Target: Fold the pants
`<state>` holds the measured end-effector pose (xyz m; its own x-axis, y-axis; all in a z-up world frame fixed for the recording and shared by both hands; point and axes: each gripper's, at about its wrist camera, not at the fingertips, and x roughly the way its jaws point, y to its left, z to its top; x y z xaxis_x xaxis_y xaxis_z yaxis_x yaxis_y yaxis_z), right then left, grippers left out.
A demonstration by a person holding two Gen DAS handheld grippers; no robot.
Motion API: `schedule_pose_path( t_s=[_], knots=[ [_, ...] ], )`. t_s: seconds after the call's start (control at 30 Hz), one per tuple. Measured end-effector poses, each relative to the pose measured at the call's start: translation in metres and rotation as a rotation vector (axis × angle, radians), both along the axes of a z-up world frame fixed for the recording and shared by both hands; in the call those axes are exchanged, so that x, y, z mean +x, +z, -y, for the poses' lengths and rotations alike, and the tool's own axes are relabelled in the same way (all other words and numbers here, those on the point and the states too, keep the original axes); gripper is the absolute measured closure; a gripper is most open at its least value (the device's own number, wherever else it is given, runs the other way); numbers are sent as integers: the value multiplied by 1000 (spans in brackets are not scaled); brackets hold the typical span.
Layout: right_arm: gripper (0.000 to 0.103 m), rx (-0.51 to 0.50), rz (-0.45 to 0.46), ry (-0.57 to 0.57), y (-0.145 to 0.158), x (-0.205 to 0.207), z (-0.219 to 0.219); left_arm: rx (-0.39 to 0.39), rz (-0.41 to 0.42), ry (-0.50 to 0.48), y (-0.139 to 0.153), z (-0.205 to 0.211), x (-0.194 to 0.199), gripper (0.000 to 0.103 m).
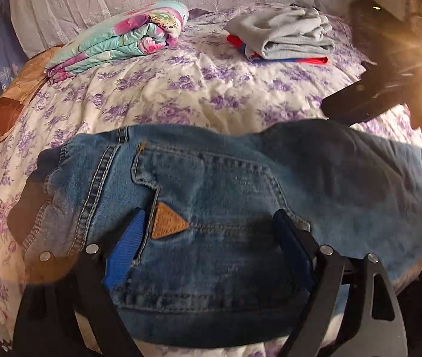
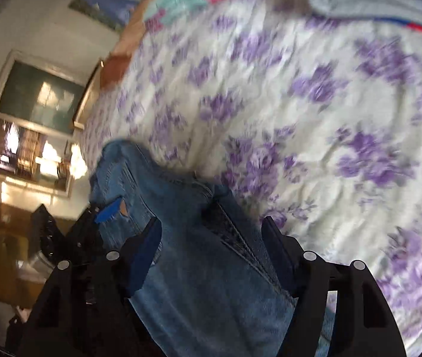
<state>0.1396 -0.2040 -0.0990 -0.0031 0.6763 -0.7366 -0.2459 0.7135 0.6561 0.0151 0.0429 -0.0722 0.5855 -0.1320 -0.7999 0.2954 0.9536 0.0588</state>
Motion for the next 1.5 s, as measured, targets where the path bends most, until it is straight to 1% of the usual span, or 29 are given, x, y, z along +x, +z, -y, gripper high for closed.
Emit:
schedule_pose_path(
  t_s=[0.03, 0.1, 0.17, 0.33, 0.43, 0.53, 0.6, 0.67, 0.7, 0.73, 0.77, 0.8, 0.83, 0.9, 0.93, 1.0, 1.07, 1.13, 1.17, 1.2, 1.23, 1.27, 1.3, 1.33, 1.37, 1.4, 1.43, 1.47, 1.5],
  knots=[
    [32, 40, -42, 40, -3, 0, -6, 0, -10, -1, 1, -2, -2, 19],
    [28, 93, -81, 94, -1, 2, -12, -28, -47, 3, 3, -10, -3, 20],
    [28, 154, -125, 142, 2, 4, -16, -53, -77, 3, 6, -15, -1, 20],
    [28, 269, -138, 229, 17, 14, -26, -58, -103, -1, 8, -16, -1, 20],
    [27, 249, -154, 268, 10, 12, -34, -64, -104, 3, 8, -16, -1, 20],
    [29, 142, -202, 225, -16, 15, -39, -70, -106, 2, 9, -17, 0, 20],
    [28, 180, -228, 196, -23, 20, -42, -70, -102, 2, 9, -16, -1, 20],
    [31, 235, -163, 173, -16, 27, -50, -64, -97, 2, 9, -15, 0, 19],
    [31, 233, -97, 140, -10, 33, -53, -62, -95, 3, 9, -15, 0, 19],
    [36, 223, -77, 113, -11, 37, -52, -62, -94, 6, 9, -16, 0, 19],
    [59, 213, -86, 70, -17, 43, -49, -64, -93, 10, 9, -17, 0, 19],
    [87, 199, -72, 37, -21, 44, -43, -69, -93, 17, 10, -19, 0, 19],
    [95, 179, -32, 16, -23, 46, -34, -85, -94, 18, 9, -23, 0, 20],
    [103, 152, 7, -56, -27, 46, -13, -100, -92, 13, 8, -26, -3, 20],
    [103, 99, 24, -114, -25, 45, 2, -96, -89, 11, 8, -25, -5, 20],
    [103, 136, 28, -165, -14, 36, 22, -80, -76, 10, 13, -24, -9, 20],
    [99, 130, 151, -155, 19, 12, 22, -87, -48, -2, 26, -25, -14, 21],
    [97, 170, 224, -93, 45, -15, 5, -79, 32, 2, 47, -29, -20, 20],
    [84, 181, 232, -56, 51, -28, -8, -81, 74, 18, 57, -32, -19, 16],
    [57, 166, 237, -42, 51, -34, -16, -80, 87, 46, 59, -36, -15, 11],
    [49, 93, 248, -55, 46, -45, -23, -76, 86, 77, 57, -39, -9, 11],
    [48, -2, 257, -89, 35, -54, -28, -60, 74, 109, 50, -43, -1, 11],
    [56, -56, 254, -110, 24, -58, -28, 8, 51, 171, 31, -49, 10, 12],
    [70, -94, 243, -142, 4, -62, -21, 32, 20, 197, 14, -56, 17, 11],
    [103, -108, 259, -176, -9, -65, -10, -18, -4, 191, 0, -66, 20, 10],
    [103, -73, 278, -216, -15, -66, 4, -51, 47, 175, -3, -71, 12, 10],
    [103, 41, 237, -269, -22, -70, 24, -30, 64, 172, -3, -69, 8, 10],
    [99, 83, 225, -323, -21, -79, 40, -17, 77, 177, -2, -66, 4, 11],
    [94, 101, 258, -366, -13, -91, 52, -23, 79, 185, 1, -66, 1, 12]
  ],
)
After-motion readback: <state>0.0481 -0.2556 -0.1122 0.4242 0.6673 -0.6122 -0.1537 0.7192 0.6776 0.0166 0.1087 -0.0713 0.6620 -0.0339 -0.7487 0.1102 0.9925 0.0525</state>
